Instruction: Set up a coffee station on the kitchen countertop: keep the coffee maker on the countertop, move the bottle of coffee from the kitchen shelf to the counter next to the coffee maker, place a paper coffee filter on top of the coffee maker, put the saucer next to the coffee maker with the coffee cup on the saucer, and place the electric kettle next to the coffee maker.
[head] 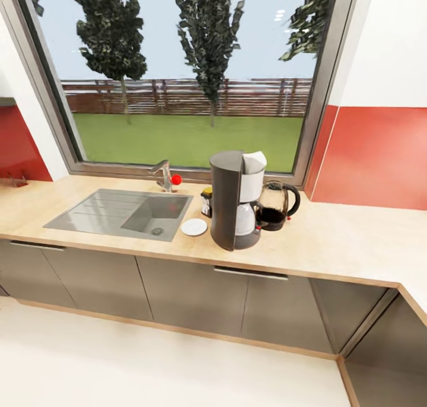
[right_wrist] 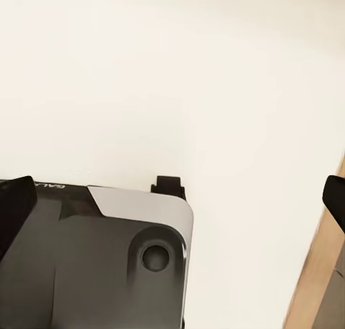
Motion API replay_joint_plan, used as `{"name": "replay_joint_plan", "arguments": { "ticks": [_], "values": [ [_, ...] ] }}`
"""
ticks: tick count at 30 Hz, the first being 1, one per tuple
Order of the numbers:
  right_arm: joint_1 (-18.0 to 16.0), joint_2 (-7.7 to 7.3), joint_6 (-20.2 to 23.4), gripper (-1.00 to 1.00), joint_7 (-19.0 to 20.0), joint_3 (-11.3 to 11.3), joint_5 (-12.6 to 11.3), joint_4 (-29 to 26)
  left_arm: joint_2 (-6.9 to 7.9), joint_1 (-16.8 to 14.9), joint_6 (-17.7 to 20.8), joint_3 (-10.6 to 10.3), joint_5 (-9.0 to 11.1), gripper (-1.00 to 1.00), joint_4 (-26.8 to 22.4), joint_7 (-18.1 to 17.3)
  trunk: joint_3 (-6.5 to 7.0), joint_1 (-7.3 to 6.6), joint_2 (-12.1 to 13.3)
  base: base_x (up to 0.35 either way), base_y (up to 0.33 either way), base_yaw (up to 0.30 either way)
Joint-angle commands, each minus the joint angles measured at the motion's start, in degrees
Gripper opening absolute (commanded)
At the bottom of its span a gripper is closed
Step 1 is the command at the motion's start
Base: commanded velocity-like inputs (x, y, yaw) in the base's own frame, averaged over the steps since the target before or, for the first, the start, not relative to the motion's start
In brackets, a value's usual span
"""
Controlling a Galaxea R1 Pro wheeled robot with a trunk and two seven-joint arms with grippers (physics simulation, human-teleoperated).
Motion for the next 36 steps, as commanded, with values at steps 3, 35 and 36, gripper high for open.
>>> {"name": "replay_joint_plan", "arguments": {
  "ticks": [3,35,36],
  "values": [
    [0.0,-0.03,0.2,1.00,0.1,0.5,-0.5,-0.1,0.02,0.0,0.2,0.2,0.6,1.00,-0.1,-0.5,0.16,0.04,-0.1,0.000,0.000,0.082],
    [0.0,-0.03,0.2,1.00,0.1,0.4,-0.5,-0.1,0.07,0.0,0.2,0.2,0.6,1.00,-0.1,-0.5,2.89,0.04,-0.1,0.060,0.041,0.081],
    [0.0,-0.03,0.2,1.00,0.1,0.4,-0.5,-0.1,0.07,0.0,0.3,0.2,0.6,1.00,-0.1,-0.5,2.93,0.04,-0.1,0.242,0.229,0.041]
  ]
}}
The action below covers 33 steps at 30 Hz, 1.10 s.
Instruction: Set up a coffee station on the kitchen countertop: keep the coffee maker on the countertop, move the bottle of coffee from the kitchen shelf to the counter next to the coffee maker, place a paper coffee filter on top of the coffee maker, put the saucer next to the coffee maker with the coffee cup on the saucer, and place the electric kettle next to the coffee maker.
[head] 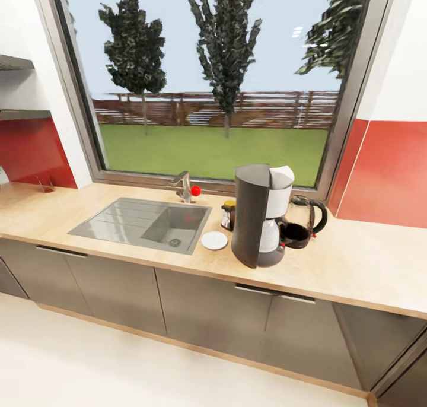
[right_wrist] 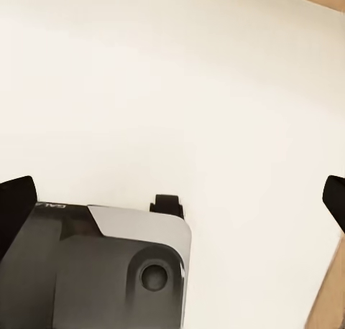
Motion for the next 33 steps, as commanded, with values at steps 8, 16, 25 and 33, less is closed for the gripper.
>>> {"name": "replay_joint_plan", "arguments": {
  "ticks": [8,16,25,33],
  "values": [
    [0.0,-0.03,0.2,1.00,0.1,0.4,-0.5,-0.1,-0.01,0.0,0.2,0.2,0.6,1.00,-0.1,-0.5,-0.01,0.06,-0.1,0.202,0.268,0.016],
    [-0.1,-0.03,0.2,1.00,0.0,0.4,-0.6,-0.1,-0.01,0.0,0.2,0.2,0.6,1.00,-0.1,-0.5,0.33,0.06,-0.1,0.195,0.282,0.181],
    [-0.1,-0.03,0.2,1.00,0.0,0.4,-0.5,-0.1,0.01,0.0,0.3,0.2,0.6,1.00,-0.1,-0.5,0.67,0.06,-0.1,0.233,0.280,0.249],
    [0.0,-0.03,0.2,1.00,0.0,0.4,-0.6,-0.1,0.63,0.2,0.0,1.8,1.8,1.00,-0.1,-0.4,0.95,0.06,-0.1,0.237,0.279,0.256]
  ]
}}
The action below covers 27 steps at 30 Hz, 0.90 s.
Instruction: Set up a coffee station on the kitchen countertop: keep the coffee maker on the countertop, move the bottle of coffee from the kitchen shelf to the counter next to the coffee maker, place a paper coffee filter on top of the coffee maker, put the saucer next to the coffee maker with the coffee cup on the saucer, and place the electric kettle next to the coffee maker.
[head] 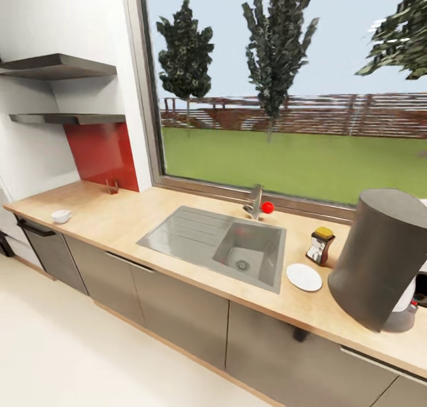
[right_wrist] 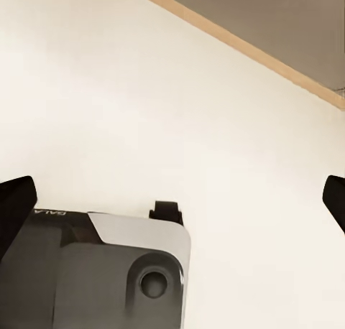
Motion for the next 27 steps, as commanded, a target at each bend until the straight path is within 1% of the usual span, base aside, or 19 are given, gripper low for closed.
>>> {"name": "replay_joint_plan", "arguments": {
  "ticks": [1,2,3,6,7,9,10,13,16,27],
  "values": [
    [-0.1,-0.03,0.2,1.00,0.1,0.5,-0.5,-0.1,0.04,0.0,0.2,1.6,0.8,1.00,0.0,-0.6,-0.07,0.06,-0.1,0.237,0.279,0.256],
    [-0.1,-0.03,0.2,1.00,0.1,0.5,-0.5,-0.1,0.06,0.0,0.1,3.5,1.0,1.00,-0.1,-0.6,-0.04,0.06,-0.1,0.237,0.279,0.256],
    [-0.1,-0.03,0.2,1.00,0.1,0.5,-0.5,-0.1,0.06,0.0,0.1,4.6,1.1,1.00,-0.1,-0.6,-0.01,0.06,-0.1,0.237,0.279,0.256],
    [-0.1,-0.03,0.2,1.00,0.1,0.5,-0.5,-0.1,0.05,0.0,0.1,11.8,1.1,1.00,0.0,-0.7,0.10,0.06,-0.1,0.237,0.279,0.256],
    [-0.1,-0.03,0.2,1.00,0.1,0.5,-0.5,-0.1,0.05,0.0,0.1,12.9,1.1,1.00,0.0,-0.8,0.13,0.06,-0.1,0.237,0.279,0.256],
    [0.0,-0.03,0.2,1.00,0.1,0.5,-0.5,-0.1,0.03,0.0,0.1,16.8,1.0,1.00,0.0,-0.8,0.20,0.06,-0.1,0.237,0.279,0.256],
    [-0.1,-0.03,0.2,1.00,0.1,0.5,-0.5,-0.1,-0.01,0.0,0.0,18.2,1.0,1.00,0.0,-0.8,0.24,0.06,-0.1,0.237,0.279,0.256],
    [0.0,-0.03,0.2,1.00,0.1,0.5,-0.4,-0.1,-0.09,0.0,0.1,19.8,0.9,1.00,0.0,-0.8,0.34,0.06,-0.1,0.237,0.279,0.256],
    [-0.1,-0.03,0.2,1.00,0.1,0.5,-0.5,-0.1,-0.14,-0.1,0.1,20.4,0.9,1.00,0.0,-0.8,0.44,0.06,-0.1,0.237,0.279,0.256],
    [-0.1,-0.03,0.2,1.00,0.1,0.5,-0.5,-0.1,-0.31,-0.1,0.1,20.7,0.8,1.00,0.0,-0.8,0.82,0.06,-0.1,0.235,0.280,0.256]
  ]
}}
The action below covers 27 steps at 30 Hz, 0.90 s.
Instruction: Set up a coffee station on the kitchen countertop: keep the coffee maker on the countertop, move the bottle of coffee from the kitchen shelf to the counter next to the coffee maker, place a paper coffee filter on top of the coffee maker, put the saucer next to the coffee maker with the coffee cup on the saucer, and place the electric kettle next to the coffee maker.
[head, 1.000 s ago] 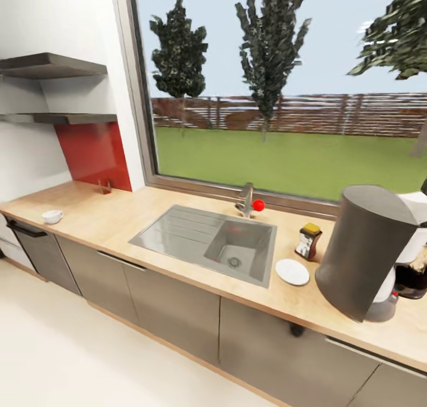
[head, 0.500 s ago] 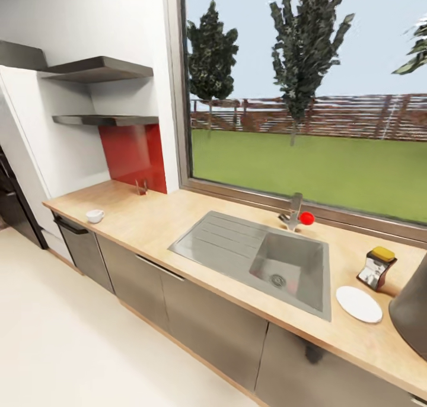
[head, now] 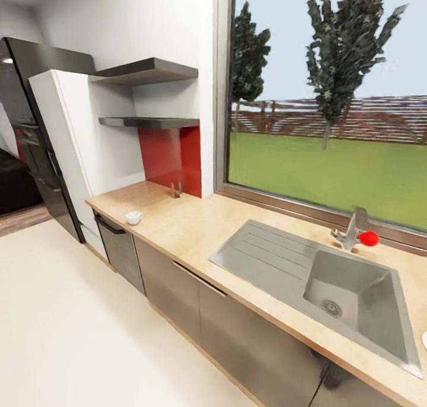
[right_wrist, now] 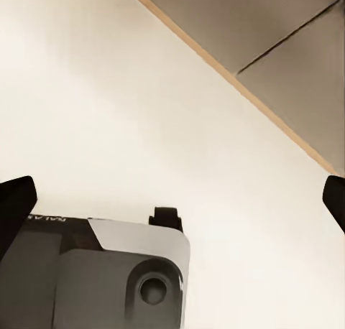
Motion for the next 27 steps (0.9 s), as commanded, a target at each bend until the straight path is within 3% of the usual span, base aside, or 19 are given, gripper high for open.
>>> {"name": "replay_joint_plan", "arguments": {
  "ticks": [1,27],
  "values": [
    [0.0,-0.03,0.2,1.00,0.1,0.5,-0.5,-0.1,0.00,0.0,0.1,0.1,0.6,1.00,0.0,-0.5,-0.08,0.06,-0.1,0.214,0.285,0.257],
    [0.0,-0.03,0.2,1.00,0.1,0.5,-0.5,-0.1,0.00,0.0,0.2,0.1,0.6,1.00,0.0,-0.5,0.40,0.06,-0.1,0.255,0.254,0.257]
  ]
}}
